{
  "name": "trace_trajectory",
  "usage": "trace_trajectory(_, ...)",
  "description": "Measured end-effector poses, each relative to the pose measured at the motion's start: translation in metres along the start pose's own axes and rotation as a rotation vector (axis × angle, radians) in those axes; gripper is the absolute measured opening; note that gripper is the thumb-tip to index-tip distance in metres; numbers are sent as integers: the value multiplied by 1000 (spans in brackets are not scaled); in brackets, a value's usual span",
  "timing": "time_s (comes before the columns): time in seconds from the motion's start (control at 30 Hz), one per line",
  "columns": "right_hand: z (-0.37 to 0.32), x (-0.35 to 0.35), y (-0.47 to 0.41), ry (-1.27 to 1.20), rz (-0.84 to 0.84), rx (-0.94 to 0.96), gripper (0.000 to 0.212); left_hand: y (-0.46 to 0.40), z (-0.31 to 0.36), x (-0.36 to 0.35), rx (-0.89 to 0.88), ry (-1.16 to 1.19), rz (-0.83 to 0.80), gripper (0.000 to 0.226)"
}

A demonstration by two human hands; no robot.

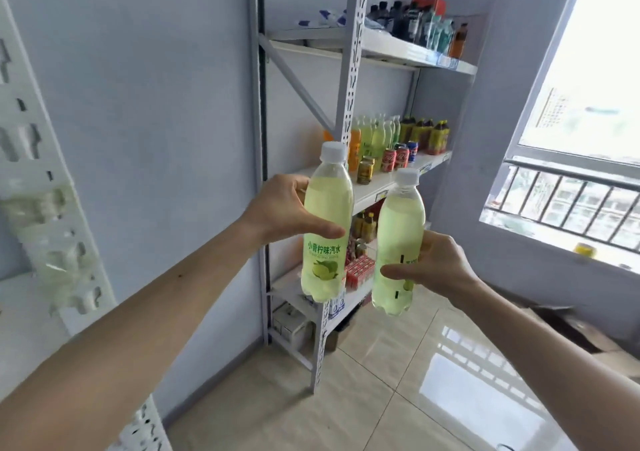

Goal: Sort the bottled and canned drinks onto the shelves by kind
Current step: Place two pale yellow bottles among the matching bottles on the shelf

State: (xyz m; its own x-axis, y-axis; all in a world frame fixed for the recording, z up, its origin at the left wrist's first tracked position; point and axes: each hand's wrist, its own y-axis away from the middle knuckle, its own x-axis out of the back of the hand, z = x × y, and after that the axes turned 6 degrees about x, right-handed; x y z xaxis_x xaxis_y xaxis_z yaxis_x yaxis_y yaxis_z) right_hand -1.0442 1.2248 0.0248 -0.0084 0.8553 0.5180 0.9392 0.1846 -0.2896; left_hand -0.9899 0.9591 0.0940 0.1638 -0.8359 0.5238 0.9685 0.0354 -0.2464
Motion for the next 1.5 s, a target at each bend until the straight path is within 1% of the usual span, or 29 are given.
trace_trajectory(0.17, 45, 32, -66, -2, 13, -14, 55, -79, 1, -41, 6, 3, -23, 74)
trace_trajectory(0.33, 89, 64, -137, 18, -4, 20, 54, -152, 9, -82, -4, -19, 11, 66)
trace_trajectory(0.43, 109, 82, -175, 20, -29, 41, 50, -193, 13, -104, 4, -28, 27, 66)
trace_trajectory(0.57, 142, 104, -230, 29, -43, 63, 51, -251, 17, -132, 23, -39, 57, 86)
trace_trajectory(0.6, 152, 110, -246, 26, -46, 59, 53, -268, 17, -139, 27, -40, 67, 87)
trace_trajectory(0.7, 181, 123, -294, 1, -44, 39, 56, -320, 15, -162, 40, -37, 82, 72)
trace_trajectory(0.77, 197, 128, -324, -1, -34, 38, 56, -352, 11, -177, 49, -29, 86, 67)
trace_trajectory(0.87, 225, 136, -376, -15, -23, 37, 52, -410, -1, -201, 45, -21, 75, 70)
trace_trajectory(0.97, 246, 141, -430, -20, -8, 43, 49, -470, -11, -219, 30, -29, 65, 82)
trace_trajectory(1.1, 269, 149, -501, -38, -2, 23, 52, -546, -21, -239, 46, -47, 62, 75)
trace_trajectory(1.2, 291, 154, -549, -49, 7, 14, 63, -597, -27, -256, 65, -68, 75, 75)
trace_trajectory(1.27, 303, 157, -577, -52, 10, 11, 66, -625, -32, -268, 81, -76, 86, 73)
trace_trajectory(1.4, 331, 164, -635, -60, -6, 29, 56, -679, -44, -293, 112, -73, 116, 65)
trace_trajectory(1.5, 360, 170, -685, -57, -36, 47, 53, -721, -56, -315, 163, -64, 144, 73)
